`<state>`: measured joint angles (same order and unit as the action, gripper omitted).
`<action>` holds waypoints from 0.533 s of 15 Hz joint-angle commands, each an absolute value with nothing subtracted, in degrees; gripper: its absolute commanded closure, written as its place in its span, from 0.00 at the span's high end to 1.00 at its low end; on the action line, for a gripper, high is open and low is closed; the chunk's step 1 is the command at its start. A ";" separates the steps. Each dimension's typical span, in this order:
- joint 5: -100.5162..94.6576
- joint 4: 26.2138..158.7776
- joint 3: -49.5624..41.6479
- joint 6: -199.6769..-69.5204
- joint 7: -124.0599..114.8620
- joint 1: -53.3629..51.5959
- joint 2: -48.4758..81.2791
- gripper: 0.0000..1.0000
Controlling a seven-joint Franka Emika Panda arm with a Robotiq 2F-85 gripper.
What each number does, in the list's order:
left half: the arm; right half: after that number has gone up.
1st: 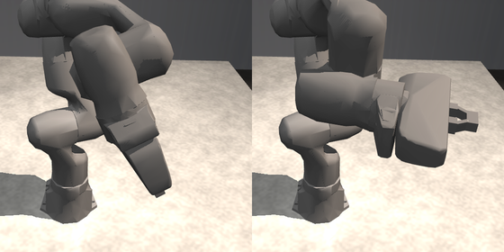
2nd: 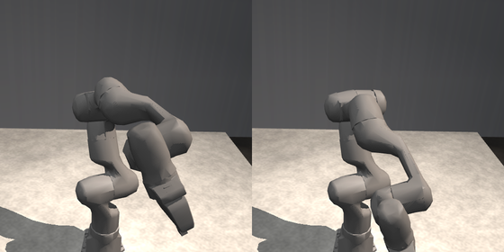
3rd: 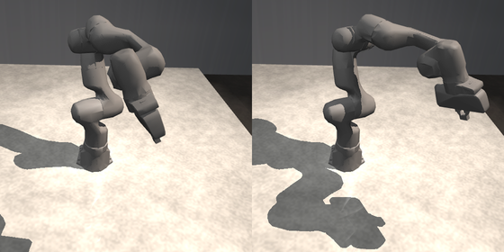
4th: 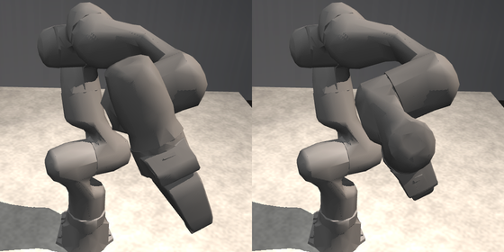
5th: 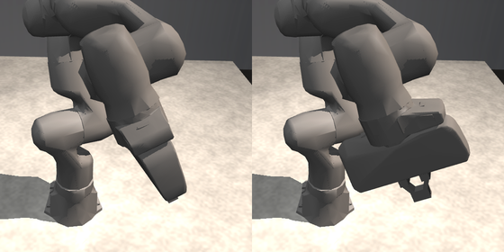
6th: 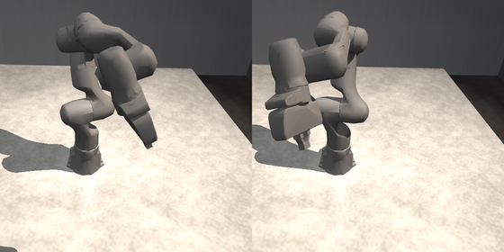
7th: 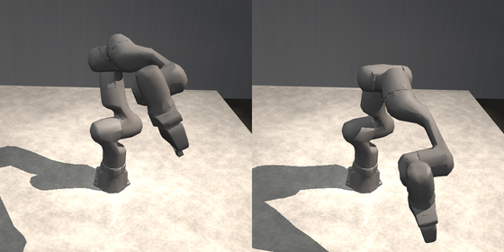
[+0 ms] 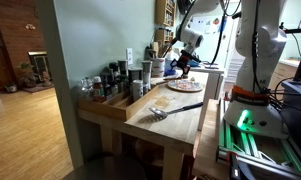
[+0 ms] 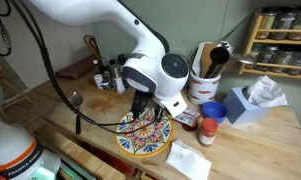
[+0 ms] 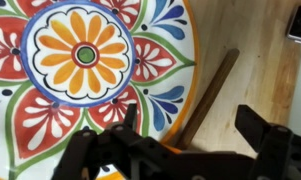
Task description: Put the empty snack packet on the metal spoon
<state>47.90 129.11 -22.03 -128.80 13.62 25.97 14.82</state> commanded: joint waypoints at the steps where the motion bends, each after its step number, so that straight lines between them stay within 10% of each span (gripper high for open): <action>1: 52.75 127.98 -21.50 -133.72 13.30 26.96 15.99 1.00; 8: 58.97 125.09 -20.41 -140.54 12.34 26.71 20.28 1.00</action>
